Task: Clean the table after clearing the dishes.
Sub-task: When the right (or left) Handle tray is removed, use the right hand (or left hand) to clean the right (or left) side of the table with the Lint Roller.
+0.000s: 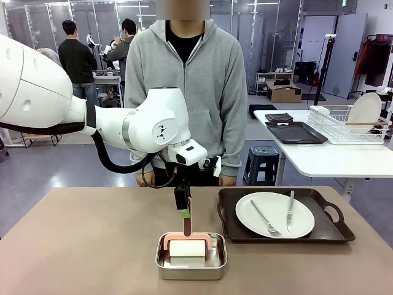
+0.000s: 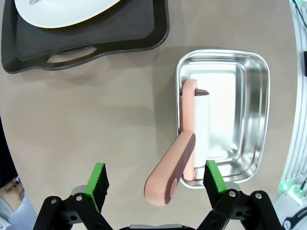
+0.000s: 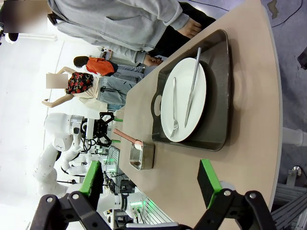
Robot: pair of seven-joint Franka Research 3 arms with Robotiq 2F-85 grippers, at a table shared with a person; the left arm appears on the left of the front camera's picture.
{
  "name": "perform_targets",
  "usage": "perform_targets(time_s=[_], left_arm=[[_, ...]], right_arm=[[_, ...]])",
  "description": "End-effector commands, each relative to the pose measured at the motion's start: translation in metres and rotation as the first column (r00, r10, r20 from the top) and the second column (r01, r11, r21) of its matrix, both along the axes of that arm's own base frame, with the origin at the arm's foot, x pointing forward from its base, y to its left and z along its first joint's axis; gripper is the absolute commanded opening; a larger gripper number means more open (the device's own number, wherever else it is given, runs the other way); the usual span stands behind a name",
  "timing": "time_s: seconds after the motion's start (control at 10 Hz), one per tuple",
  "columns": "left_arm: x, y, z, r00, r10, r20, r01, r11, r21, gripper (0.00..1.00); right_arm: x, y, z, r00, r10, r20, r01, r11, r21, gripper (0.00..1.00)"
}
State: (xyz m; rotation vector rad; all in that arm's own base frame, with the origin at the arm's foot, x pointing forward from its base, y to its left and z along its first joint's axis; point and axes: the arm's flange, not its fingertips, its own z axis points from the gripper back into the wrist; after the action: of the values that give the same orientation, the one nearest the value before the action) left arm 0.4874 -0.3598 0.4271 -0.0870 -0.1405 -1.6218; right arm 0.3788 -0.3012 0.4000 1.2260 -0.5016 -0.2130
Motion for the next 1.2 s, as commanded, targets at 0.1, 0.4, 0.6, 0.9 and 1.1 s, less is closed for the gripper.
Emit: perform_targets(time_s=[0.1,0.4,0.6,0.9,1.1], left_arm=[[0.0,0.0,0.0,1.0,0.0,0.0,0.0,1.0,0.0,1.0],[0.011,0.031,0.056,0.993,0.074,-0.09,-0.078,0.996,-0.047,1.0],[0.019,0.079,0.083,0.942,0.235,-0.239,-0.272,0.953,-0.133,1.0],[-0.001,0.204,0.111,0.718,0.518,-0.464,-0.668,0.702,-0.249,1.0],[-0.04,0.302,0.119,0.57,0.561,-0.6,-0.818,0.455,-0.351,1.0]], right_arm=[[-0.002,0.001,0.002,1.0,0.003,0.005,-0.003,1.0,0.004,1.0],[-0.002,0.001,0.002,1.0,0.003,0.005,-0.003,1.0,0.004,1.0],[-0.002,0.001,0.002,1.0,0.003,0.005,-0.003,1.0,0.004,1.0],[-0.002,0.001,0.002,1.0,0.003,0.005,-0.003,1.0,0.004,1.0],[-0.002,0.001,0.002,1.0,0.003,0.005,-0.003,1.0,0.004,1.0]])
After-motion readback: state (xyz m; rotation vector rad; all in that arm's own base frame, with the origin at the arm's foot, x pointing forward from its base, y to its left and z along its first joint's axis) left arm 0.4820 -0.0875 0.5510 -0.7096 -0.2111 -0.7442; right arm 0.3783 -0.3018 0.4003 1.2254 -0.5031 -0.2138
